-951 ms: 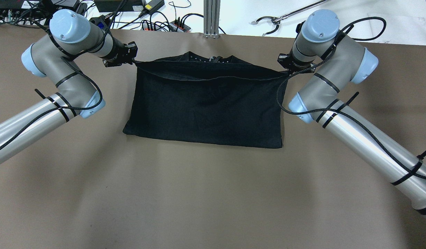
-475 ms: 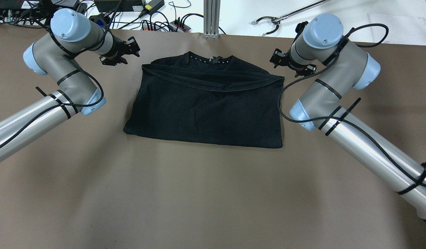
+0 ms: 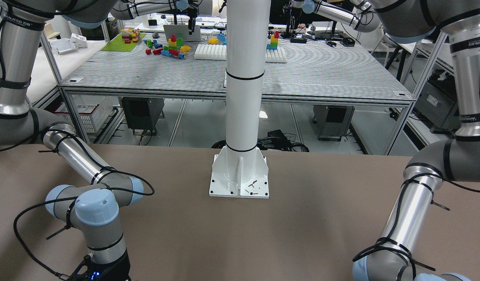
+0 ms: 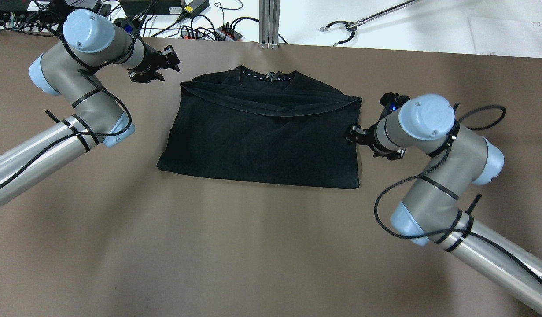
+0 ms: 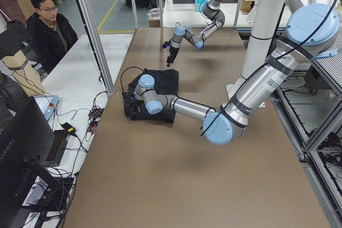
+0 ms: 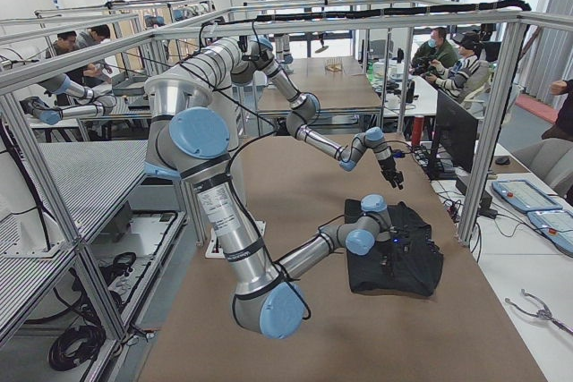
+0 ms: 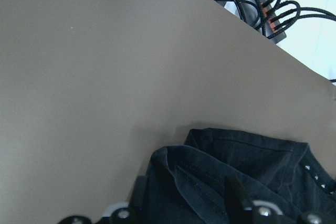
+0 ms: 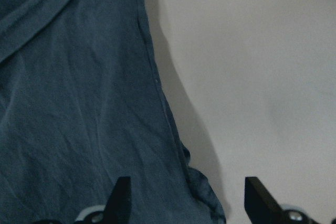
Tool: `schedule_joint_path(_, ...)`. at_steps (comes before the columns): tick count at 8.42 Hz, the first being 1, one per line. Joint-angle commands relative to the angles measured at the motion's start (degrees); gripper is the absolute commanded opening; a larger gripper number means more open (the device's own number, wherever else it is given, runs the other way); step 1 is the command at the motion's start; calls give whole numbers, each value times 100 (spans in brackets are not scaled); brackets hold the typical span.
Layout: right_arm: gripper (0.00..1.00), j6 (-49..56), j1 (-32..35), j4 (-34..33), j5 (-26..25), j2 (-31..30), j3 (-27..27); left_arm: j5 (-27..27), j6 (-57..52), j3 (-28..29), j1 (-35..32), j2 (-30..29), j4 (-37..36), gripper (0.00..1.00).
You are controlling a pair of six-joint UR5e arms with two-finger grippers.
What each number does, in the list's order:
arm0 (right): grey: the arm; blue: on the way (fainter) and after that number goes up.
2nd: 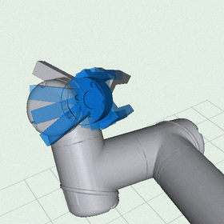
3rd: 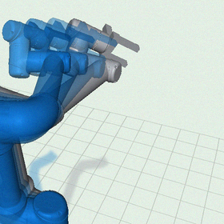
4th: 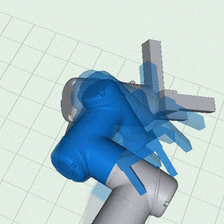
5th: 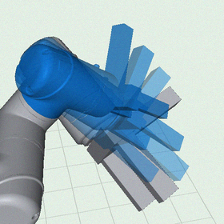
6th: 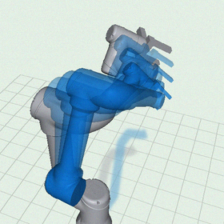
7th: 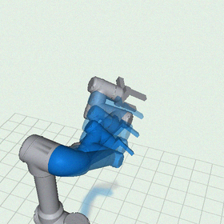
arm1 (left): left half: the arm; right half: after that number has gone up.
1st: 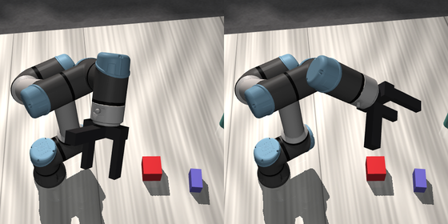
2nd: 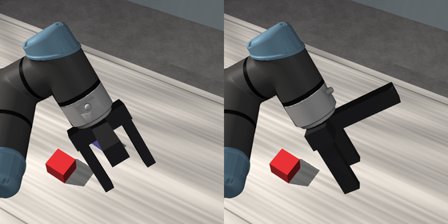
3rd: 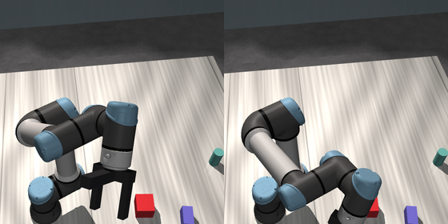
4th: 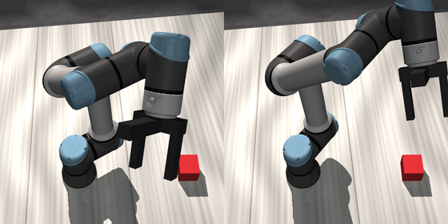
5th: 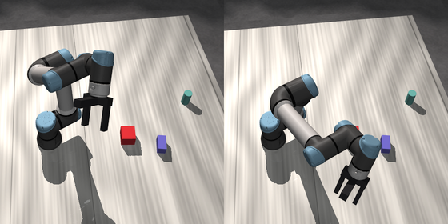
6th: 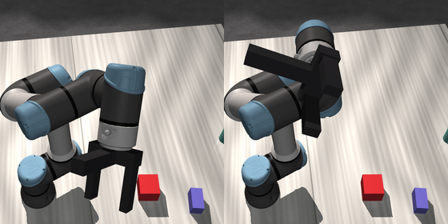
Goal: Fold clothes
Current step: 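Grasp the folded shirt's corner nearest the right gripper while the left arm withdraws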
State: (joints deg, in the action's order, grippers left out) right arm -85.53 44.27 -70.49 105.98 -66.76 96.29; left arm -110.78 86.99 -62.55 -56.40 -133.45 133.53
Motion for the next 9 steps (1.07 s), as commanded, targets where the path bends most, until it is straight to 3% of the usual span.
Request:
schedule_joint_path(1,76,-570,-865,421,-733,-504,250,21,2,-352,6,195,-3,59)
schedule_joint_path(3,72,-535,-885,458,-789,-514,83,39,10,-643,6,389,-29,59)
schedule_joint_path(5,60,-544,-806,842,-789,-514,-214,57,203,-881,24,521,-38,59)
schedule_joint_path(6,38,-735,-806,1184,-798,-496,-347,57,204,-1004,24,635,-38,59)
schedule_joint_path(7,9,-1077,-797,1213,-798,-487,-357,65,204,-1127,24,723,-38,59)
schedule_joint_path(8,0,-1167,-797,1222,-781,-470,-348,57,204,-1206,24,785,-38,59)
schedule_joint_path(9,0,-1203,-780,1222,-711,-444,-183,65,204,-1224,24,803,-38,59)
